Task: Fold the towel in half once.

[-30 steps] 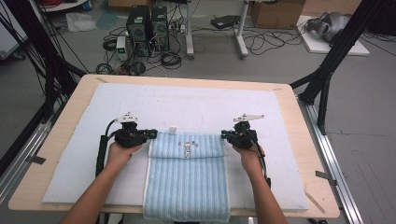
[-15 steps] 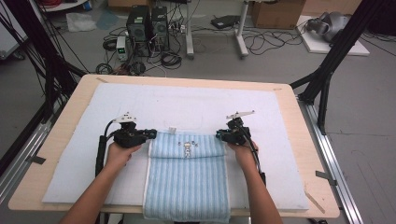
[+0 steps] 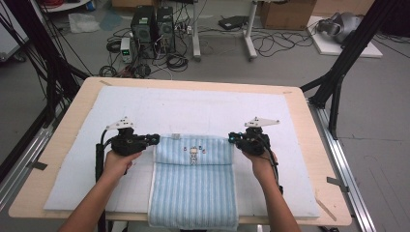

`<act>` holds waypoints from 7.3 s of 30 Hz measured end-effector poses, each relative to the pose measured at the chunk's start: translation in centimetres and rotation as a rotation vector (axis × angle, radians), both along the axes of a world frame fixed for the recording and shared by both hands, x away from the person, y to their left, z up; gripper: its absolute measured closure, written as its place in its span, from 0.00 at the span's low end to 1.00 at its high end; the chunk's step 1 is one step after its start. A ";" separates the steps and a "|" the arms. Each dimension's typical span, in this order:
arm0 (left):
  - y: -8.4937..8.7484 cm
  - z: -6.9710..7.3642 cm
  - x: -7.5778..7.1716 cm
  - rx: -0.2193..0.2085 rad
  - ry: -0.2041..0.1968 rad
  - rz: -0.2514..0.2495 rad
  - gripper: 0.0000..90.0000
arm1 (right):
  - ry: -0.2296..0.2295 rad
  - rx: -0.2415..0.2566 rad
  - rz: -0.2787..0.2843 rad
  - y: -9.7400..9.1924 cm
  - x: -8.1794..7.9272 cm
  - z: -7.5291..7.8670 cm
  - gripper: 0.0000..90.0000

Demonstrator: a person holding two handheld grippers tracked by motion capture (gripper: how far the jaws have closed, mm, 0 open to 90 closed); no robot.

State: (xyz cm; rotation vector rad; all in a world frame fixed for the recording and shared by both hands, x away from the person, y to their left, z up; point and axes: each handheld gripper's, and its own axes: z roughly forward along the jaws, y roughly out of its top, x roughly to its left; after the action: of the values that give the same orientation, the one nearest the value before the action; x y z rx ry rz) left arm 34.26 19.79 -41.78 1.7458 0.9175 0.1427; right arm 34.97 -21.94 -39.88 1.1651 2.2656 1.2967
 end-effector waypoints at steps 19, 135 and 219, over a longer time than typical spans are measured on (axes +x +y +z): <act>0.6 -1.7 -6.8 0.001 0.046 -0.179 0.82 | 0.022 0.050 0.131 -1.6 -8.1 -2.1 0.91; -1.1 -1.8 2.1 0.038 0.020 0.056 0.38 | -0.009 -0.020 -0.113 -1.3 -0.6 -2.1 0.60; -2.2 -1.6 -0.7 0.127 -0.128 0.074 0.59 | -0.077 -0.141 -0.006 0.1 -2.8 -3.1 0.96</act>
State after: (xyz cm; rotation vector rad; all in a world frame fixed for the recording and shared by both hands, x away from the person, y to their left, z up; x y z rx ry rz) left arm 33.57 17.55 -43.34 1.7973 0.8957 0.3639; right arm 32.13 -21.81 -42.95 1.0539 2.2554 1.1394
